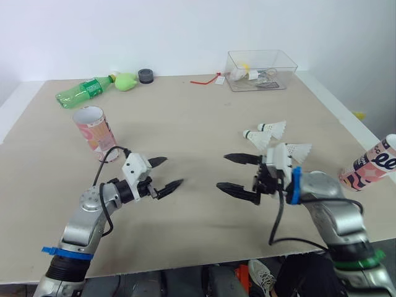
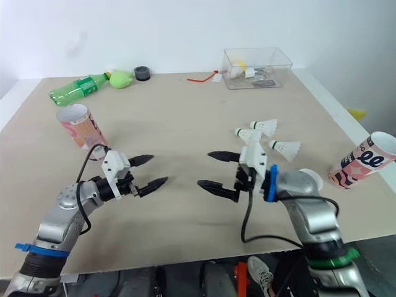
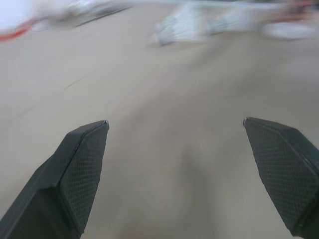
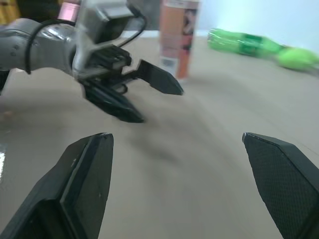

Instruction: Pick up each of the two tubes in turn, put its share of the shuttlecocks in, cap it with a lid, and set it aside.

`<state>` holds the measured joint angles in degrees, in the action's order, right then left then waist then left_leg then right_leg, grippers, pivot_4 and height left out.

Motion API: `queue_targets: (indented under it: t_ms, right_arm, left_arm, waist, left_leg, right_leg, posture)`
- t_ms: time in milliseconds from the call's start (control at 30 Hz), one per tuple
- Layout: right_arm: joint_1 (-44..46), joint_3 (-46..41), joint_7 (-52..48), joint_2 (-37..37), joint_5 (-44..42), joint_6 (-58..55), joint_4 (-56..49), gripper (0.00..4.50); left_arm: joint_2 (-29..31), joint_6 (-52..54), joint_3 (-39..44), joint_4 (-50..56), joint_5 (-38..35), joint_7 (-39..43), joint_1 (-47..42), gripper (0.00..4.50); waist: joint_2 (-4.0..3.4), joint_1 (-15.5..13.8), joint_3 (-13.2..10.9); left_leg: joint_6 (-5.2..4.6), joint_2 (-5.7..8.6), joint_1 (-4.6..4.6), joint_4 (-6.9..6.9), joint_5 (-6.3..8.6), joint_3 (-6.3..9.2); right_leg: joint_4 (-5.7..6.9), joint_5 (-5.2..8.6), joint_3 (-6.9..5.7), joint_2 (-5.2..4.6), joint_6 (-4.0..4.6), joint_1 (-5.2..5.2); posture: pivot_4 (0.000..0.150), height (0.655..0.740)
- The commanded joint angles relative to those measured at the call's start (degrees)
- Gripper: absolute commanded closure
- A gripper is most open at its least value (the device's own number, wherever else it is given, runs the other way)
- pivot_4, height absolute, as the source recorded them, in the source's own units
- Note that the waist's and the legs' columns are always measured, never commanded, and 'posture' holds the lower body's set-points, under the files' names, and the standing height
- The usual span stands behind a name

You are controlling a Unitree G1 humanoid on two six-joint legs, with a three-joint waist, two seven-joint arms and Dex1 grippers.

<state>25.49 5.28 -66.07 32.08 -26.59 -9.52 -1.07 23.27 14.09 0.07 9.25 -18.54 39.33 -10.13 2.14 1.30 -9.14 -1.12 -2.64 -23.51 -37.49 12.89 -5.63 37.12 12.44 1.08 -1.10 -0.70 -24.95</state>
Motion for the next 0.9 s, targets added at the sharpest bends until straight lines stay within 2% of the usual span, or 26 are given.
queue_targets:
  t_ms: [33, 100, 200, 300, 400, 567, 900]
  right_arm:
    - [8.37, 2.92, -6.28, -3.43, 2.52, 4.61, 11.75, 0.05]
    - [11.81, 3.54, -8.4, -5.13, 3.7, 6.57, 17.07, 0.05]
    - [15.57, 3.53, -9.78, -7.17, 4.67, 8.56, 21.81, 0.05]
    - [16.75, 3.21, -9.93, -8.32, 4.89, 8.48, 22.52, 0.05]
    - [16.5, 3.31, -9.66, -8.73, 5.83, 9.71, 22.65, 0.05]
    - [15.88, 3.15, -8.39, -9.29, 7.62, 11.25, 23.71, 0.05]
    - [14.92, 2.02, -5.64, -8.7, 9.77, 13.16, 23.75, 0.05]
  left_arm:
    - [-2.21, 3.9, 4.29, 6.77, 1.36, -10.28, 3.23, 0.0]
    - [-3.65, 5.22, 5.83, 9.49, 1.99, -14.71, 5.22, 0.0]
    - [-6.14, 6.96, 8.35, 14.64, 3.68, -22.08, 8.75, 0.0]
    - [-10.01, 9.31, 11.84, 18.77, 4.64, -29.84, 12.17, 0.0]
    - [-12.27, 11.22, 14.87, 18.47, 4.3, -33.82, 12.97, 0.0]
    - [-10.88, 11.25, 18.46, 9.93, 4.54, -35.62, 8.78, 0.0]
    - [-5.47, 7.66, 19.14, -11.92, 3.32, -30.28, -5.01, 0.0]
  waist:
    - [0.0, 0.19, -0.01]
    - [0.03, -0.06, -0.02]
    - [0.03, -0.19, -0.02]
    - [0.03, -0.14, -0.02]
    - [0.03, -0.17, -0.02]
    - [0.03, -0.15, -0.02]
    - [0.08, -0.11, -0.01]
  left_leg:
    - [0.0, -0.01, 0.0, 0.0, 0.01, -0.03]
    - [-0.01, 0.0, -0.04, 0.0, 0.02, -0.03]
    - [0.0, 0.02, -0.08, 0.0, 0.02, 0.01]
    - [0.0, 0.04, -0.09, -0.02, 0.02, -0.07]
    - [0.01, 0.04, -0.07, -0.05, 0.02, -0.06]
    - [0.15, -0.02, 0.06, -0.05, -0.12, -0.09]
    - [0.21, -0.05, 0.04, -0.05, -0.28, -0.13]
  right_leg:
    - [0.01, -0.04, 0.03, 0.0, 0.07, -0.02]
    - [0.01, -0.22, 0.01, -0.04, 0.38, -0.04]
    - [0.02, -0.23, -0.01, -0.1, 0.41, -0.05]
    - [0.01, -0.27, 0.0, -0.19, 0.37, -0.06]
    - [0.01, -0.3, -0.01, -0.21, 0.37, -0.03]
    - [0.06, -0.44, -0.06, -0.08, 0.45, -0.01]
    - [0.07, -0.6, -0.07, -0.03, 0.49, -0.05]
  posture:
    - [0.15, 0.74]
    - [0.15, 0.74]
    - [0.15, 0.74]
    - [0.15, 0.74]
    - [0.15, 0.74]
    - [0.15, 0.74]
    - [0.15, 0.74]
